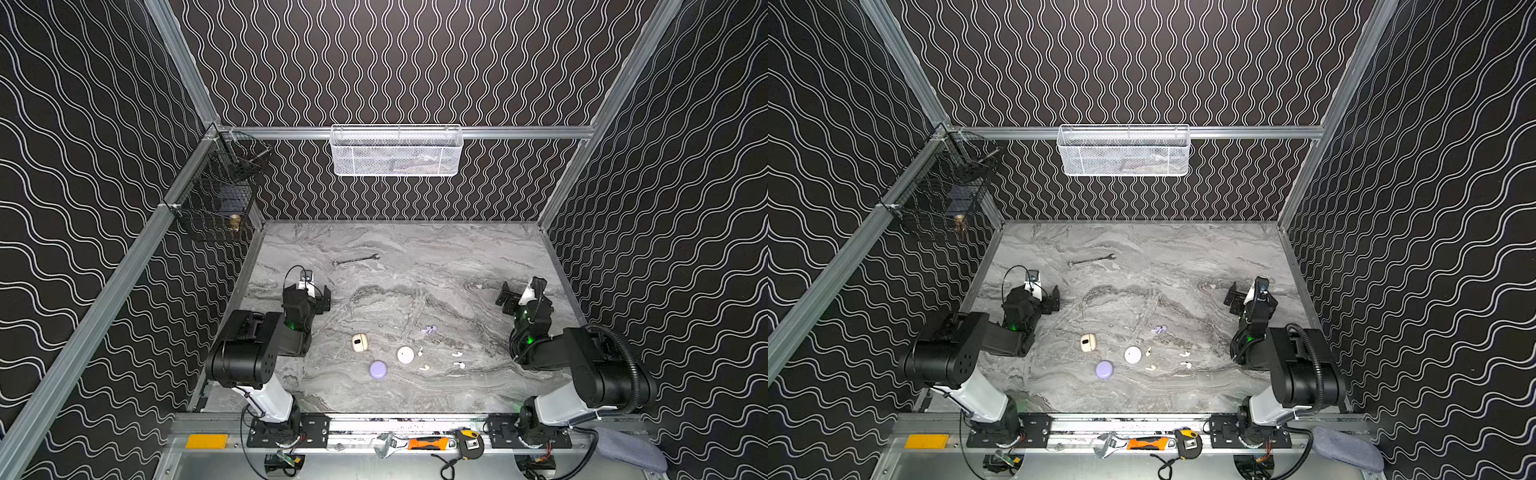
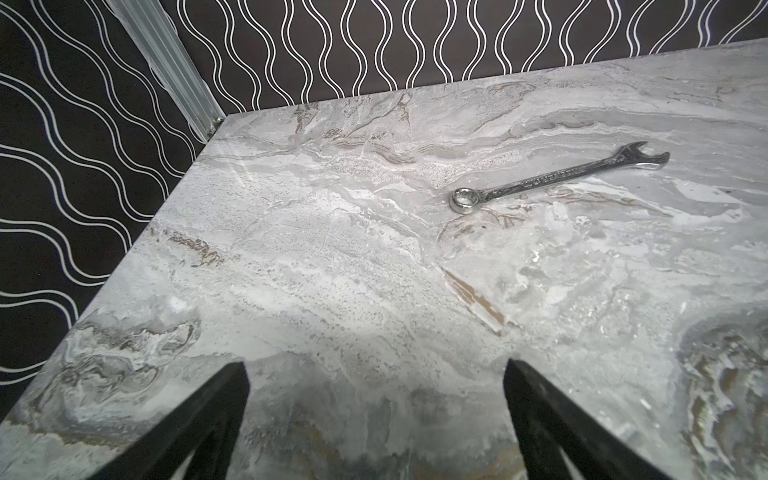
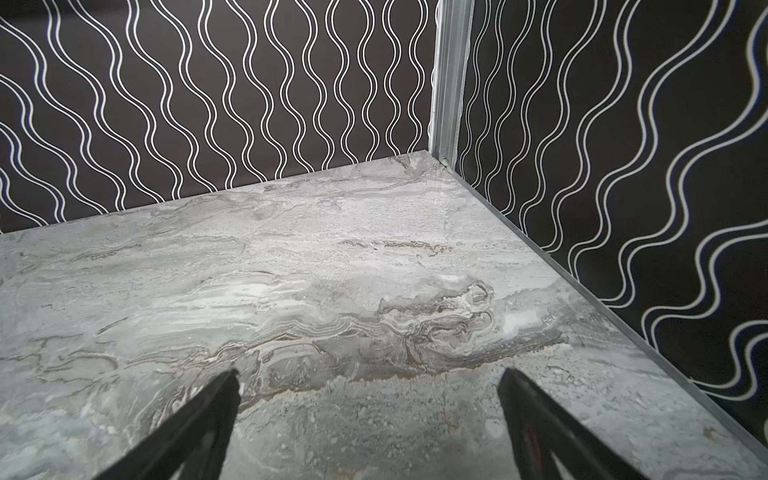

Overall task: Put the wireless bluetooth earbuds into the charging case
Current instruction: 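Raise both grippers from rest and move the right gripper toward the cream case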

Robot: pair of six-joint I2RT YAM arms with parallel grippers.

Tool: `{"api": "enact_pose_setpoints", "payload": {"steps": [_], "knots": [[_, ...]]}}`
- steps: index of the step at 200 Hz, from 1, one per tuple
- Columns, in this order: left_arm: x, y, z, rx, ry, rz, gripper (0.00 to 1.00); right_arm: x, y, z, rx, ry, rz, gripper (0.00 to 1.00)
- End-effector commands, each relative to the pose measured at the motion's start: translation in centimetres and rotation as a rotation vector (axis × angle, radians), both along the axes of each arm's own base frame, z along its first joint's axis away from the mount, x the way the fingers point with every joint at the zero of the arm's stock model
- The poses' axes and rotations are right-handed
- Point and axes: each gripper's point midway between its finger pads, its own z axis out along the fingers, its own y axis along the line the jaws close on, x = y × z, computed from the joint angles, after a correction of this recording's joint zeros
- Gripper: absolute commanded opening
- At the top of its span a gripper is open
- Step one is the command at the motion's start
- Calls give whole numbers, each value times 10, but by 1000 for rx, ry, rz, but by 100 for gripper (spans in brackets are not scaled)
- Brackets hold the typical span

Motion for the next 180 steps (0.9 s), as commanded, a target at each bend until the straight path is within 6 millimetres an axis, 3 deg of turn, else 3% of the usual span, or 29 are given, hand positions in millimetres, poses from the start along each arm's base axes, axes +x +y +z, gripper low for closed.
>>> {"api": "enact_pose_setpoints", "payload": {"steps": [1, 155, 180], "knots": [[2, 1, 3, 5, -13, 5, 99, 3, 1, 12, -5, -49, 4, 100], [2, 1, 3, 5, -13, 5, 99, 3, 1, 12, -5, -48, 4, 100], [0, 2, 16, 14, -32, 20, 99, -2, -3, 19, -13, -66, -36, 100]]}}
